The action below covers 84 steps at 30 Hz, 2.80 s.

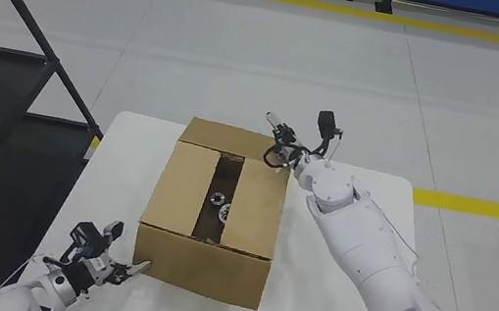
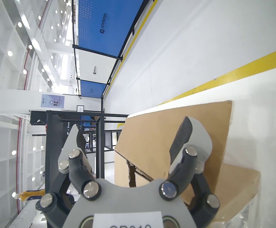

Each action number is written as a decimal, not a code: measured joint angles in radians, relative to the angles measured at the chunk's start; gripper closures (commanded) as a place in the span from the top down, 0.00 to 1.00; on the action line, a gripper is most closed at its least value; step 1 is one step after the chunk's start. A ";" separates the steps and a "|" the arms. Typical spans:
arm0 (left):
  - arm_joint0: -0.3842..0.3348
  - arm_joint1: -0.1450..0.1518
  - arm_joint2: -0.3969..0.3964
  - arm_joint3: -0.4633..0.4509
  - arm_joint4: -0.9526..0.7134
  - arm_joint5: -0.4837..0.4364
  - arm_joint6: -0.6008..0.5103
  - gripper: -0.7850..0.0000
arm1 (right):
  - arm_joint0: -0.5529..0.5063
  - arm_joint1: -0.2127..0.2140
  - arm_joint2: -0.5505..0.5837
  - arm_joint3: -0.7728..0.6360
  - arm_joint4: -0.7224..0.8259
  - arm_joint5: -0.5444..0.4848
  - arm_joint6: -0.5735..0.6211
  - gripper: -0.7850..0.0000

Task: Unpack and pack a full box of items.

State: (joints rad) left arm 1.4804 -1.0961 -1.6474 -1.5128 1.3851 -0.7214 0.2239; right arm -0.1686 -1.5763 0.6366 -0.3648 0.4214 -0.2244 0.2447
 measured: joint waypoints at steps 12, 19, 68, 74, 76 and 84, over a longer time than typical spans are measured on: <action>0.018 0.011 -0.152 -0.042 -0.285 0.051 -0.059 1.00 | -0.006 0.001 -0.002 -0.130 -0.061 -0.081 0.466 1.00; -0.041 -0.006 -0.042 -0.042 -0.140 0.352 -0.100 1.00 | -0.013 -0.022 -0.049 -0.189 -0.187 0.021 0.455 1.00; 0.019 -0.008 0.022 -0.221 0.015 0.359 0.022 1.00 | 0.039 -0.197 0.093 -0.004 0.096 -0.144 0.674 1.00; -0.021 -0.011 0.064 -0.196 0.071 0.396 0.017 1.00 | 0.043 -0.211 0.108 0.016 0.116 -0.155 0.722 1.00; -0.026 -0.013 0.068 -0.193 0.067 0.404 0.021 1.00 | 0.045 -0.214 0.113 0.023 0.120 -0.161 0.744 1.00; -0.018 -0.015 0.029 -0.207 -0.027 0.411 0.001 1.00 | 0.052 -0.220 0.130 0.047 0.119 -0.182 0.806 1.00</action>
State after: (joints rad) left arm 1.4626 -1.1107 -1.6181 -1.7200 1.3576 -0.3102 0.2248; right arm -0.1168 -1.7959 0.7663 -0.3173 0.5402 -0.4065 1.0504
